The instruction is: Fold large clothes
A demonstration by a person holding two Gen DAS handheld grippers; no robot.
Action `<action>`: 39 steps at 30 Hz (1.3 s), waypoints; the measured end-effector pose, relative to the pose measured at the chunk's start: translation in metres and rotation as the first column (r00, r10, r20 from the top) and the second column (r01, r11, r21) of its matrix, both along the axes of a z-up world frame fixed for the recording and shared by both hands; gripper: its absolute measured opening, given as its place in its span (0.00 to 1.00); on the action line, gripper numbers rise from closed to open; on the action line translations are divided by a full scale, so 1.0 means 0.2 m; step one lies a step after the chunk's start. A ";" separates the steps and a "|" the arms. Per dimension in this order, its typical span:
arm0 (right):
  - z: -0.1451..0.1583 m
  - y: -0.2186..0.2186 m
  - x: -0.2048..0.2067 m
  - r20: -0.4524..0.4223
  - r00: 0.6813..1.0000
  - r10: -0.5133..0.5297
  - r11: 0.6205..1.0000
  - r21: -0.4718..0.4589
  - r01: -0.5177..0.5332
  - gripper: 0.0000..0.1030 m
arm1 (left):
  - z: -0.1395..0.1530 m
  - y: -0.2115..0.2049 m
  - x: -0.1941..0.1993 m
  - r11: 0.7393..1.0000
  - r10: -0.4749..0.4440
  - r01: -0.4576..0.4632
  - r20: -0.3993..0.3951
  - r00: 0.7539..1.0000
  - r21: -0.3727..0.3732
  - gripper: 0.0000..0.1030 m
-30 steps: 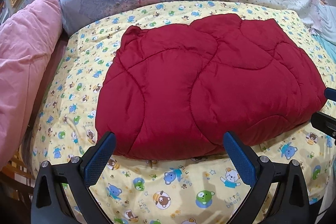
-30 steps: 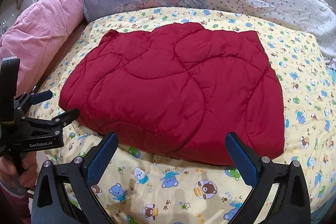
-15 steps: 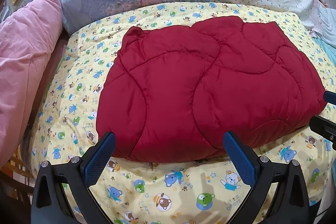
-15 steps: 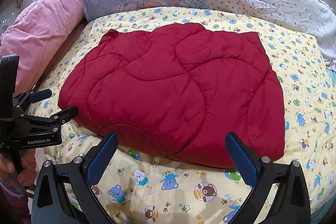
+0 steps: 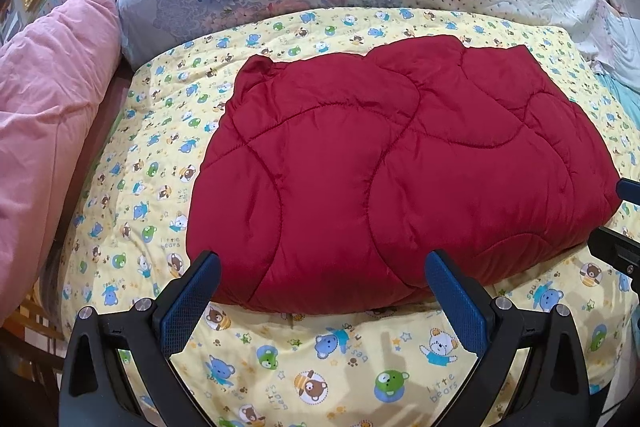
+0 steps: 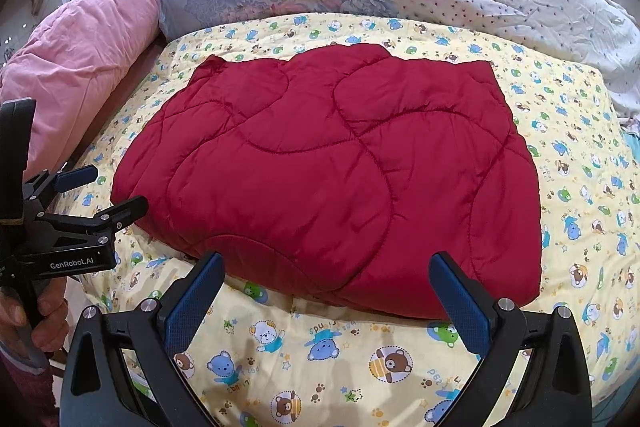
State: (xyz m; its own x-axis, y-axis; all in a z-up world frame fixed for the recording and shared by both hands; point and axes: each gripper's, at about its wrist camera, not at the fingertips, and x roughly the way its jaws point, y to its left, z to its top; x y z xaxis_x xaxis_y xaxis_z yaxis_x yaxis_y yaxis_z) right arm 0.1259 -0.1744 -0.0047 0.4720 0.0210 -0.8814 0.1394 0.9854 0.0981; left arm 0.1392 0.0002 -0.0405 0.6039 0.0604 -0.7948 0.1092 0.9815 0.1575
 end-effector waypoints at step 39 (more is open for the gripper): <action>0.03 -0.01 0.00 0.004 1.000 -0.001 1.000 -0.005 0.001 0.99 | 0.01 0.01 0.01 1.000 -0.015 0.014 0.017 1.000 0.006 1.00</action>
State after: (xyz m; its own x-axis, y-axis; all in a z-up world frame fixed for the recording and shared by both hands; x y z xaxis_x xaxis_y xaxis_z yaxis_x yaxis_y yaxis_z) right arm 0.1255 -0.1764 0.0004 0.4752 0.0160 -0.8798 0.1399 0.9858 0.0935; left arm 0.1415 0.0026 -0.0393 0.6183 0.0560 -0.7840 0.1206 0.9789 0.1651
